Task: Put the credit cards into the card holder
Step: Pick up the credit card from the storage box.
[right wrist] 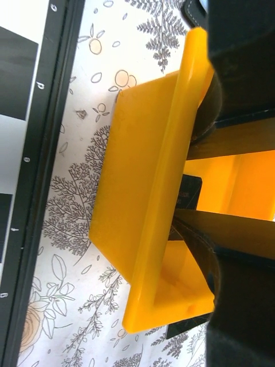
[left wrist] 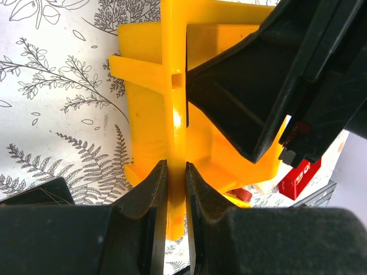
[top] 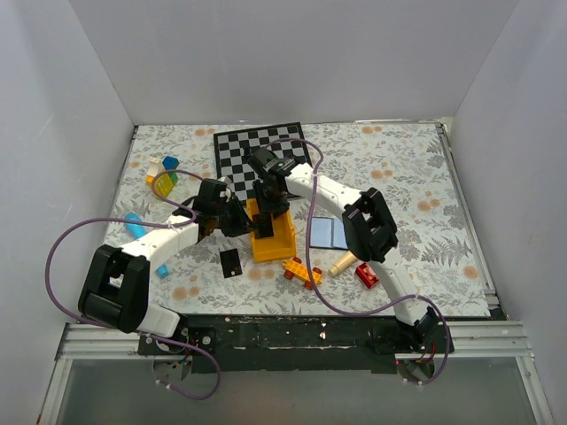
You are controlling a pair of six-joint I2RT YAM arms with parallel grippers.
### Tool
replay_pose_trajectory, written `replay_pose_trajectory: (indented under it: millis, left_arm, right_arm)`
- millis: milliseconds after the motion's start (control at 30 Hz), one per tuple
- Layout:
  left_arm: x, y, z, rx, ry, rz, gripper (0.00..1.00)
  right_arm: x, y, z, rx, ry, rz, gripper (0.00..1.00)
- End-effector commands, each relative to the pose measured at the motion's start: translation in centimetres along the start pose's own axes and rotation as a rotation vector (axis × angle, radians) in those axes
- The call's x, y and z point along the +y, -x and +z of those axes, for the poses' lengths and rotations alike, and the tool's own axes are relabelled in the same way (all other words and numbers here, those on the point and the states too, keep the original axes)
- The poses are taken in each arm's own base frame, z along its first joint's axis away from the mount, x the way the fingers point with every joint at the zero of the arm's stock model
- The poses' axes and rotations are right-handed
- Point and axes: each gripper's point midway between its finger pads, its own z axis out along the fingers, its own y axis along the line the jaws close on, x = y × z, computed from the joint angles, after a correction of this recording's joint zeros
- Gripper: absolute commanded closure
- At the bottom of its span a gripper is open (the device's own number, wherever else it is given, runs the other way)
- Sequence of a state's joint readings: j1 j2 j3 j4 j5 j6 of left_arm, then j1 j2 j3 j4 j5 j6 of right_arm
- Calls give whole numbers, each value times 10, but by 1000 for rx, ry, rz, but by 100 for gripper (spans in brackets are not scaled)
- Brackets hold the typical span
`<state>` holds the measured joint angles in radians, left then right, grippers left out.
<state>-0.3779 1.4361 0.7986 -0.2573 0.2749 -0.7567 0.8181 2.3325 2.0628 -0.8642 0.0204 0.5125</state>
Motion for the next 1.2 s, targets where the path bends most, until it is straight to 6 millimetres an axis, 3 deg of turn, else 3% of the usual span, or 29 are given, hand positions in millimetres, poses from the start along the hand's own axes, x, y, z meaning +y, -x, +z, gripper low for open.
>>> replay_pose_trajectory:
  millis: [0,867,1167]
  left_arm:
    - [-5,5,-4,-16,-10,17,100]
    - [-12,8,-5,-17,-26,18,100]
    - [-10,6,-4,-13,-22,17,100]
  right_arm:
    - [-17,1,0,21,-73,-10,52]
    - [-12,-13,22,89,-37,-7,51]
    - [-4,-15,21,90,17,1,51]
